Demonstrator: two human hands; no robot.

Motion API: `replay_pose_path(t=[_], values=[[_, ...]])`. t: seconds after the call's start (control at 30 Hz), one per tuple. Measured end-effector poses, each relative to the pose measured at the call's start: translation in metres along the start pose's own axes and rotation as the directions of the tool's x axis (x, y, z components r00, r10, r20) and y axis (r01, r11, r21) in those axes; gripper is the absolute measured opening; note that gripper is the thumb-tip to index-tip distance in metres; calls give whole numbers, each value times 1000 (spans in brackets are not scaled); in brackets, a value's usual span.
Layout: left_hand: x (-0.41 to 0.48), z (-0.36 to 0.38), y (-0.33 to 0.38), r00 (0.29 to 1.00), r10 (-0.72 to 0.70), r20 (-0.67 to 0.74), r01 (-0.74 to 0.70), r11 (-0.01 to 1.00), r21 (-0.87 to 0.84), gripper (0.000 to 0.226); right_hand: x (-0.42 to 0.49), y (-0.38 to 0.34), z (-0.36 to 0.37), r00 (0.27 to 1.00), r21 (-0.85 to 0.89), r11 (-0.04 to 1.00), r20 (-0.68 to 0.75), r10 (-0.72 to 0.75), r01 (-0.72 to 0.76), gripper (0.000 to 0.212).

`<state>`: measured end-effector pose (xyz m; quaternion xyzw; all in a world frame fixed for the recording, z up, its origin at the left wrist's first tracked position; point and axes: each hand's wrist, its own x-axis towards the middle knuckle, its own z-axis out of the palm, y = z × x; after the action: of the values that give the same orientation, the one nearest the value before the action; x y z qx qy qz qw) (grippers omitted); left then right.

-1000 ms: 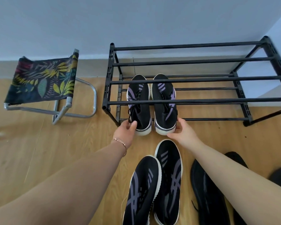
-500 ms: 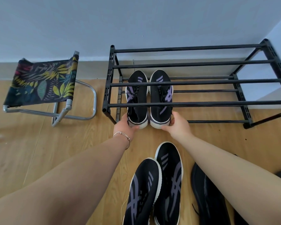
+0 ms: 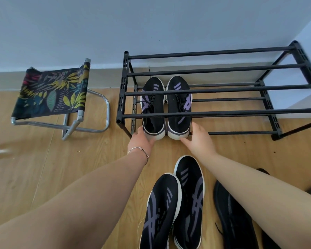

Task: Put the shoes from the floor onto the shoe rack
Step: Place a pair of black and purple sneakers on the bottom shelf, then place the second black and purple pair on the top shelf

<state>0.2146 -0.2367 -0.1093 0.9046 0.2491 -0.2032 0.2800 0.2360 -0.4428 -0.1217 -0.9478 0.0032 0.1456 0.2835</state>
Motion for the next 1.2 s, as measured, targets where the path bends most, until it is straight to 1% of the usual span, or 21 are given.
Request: replay_pose_path(t=[0.07,0.1,0.17,0.23,0.3,0.37,0.43,0.47,0.53,0.7,0.8,0.87,0.97,1.03,1.13,1.2], values=[[-6,3,-3,1000,6,-7,-5,999,37,67,-9,0,-1,997,-130,990,-45,-58,51,69],[-10,4,-5,1000,24,-13,-23,995,93,68,-15,1,-1,993,-208,974,-61,-105,91,70],[-22,6,-8,994,101,-31,-88,955,284,68,-27,2,-2,972,-367,910,-54,-229,193,69],[-37,9,-11,974,223,-44,-175,857,484,67,-41,6,-4,934,-479,827,-38,-356,296,66],[-53,12,-16,939,342,-20,-256,737,625,66,-54,12,-5,876,-576,719,-11,-483,389,61],[-67,15,-22,902,430,25,-322,636,701,62,-68,21,-7,816,-653,593,69,-574,472,57],[-79,19,-30,886,456,86,-362,564,742,63,-82,31,-9,777,-694,496,148,-612,522,57],[-85,21,-34,885,450,116,-374,540,754,65,-90,36,-10,766,-703,469,169,-620,535,57],[-97,25,-44,891,423,164,-388,522,760,67,-108,47,-11,765,-704,453,198,-613,546,57],[-124,35,-68,912,327,248,-398,554,731,70,-159,68,-7,829,-672,527,251,-499,520,64],[-137,43,-84,933,248,262,-360,608,707,62,-183,75,2,865,-650,585,260,-429,485,66],[-144,49,-94,936,197,291,-348,641,684,55,-194,77,10,898,-619,653,255,-358,436,66],[-149,57,-103,929,117,351,-325,713,621,46,-201,76,22,956,-537,798,242,-165,274,67],[-149,61,-104,923,51,380,-267,798,540,42,-202,74,28,971,-454,877,234,-52,157,64],[-149,68,-105,917,-68,393,-77,937,342,34,-201,73,35,968,-312,950,233,89,-12,53],[-151,71,-108,913,-132,387,56,978,203,33,-199,74,39,942,-182,968,259,214,-170,51]])
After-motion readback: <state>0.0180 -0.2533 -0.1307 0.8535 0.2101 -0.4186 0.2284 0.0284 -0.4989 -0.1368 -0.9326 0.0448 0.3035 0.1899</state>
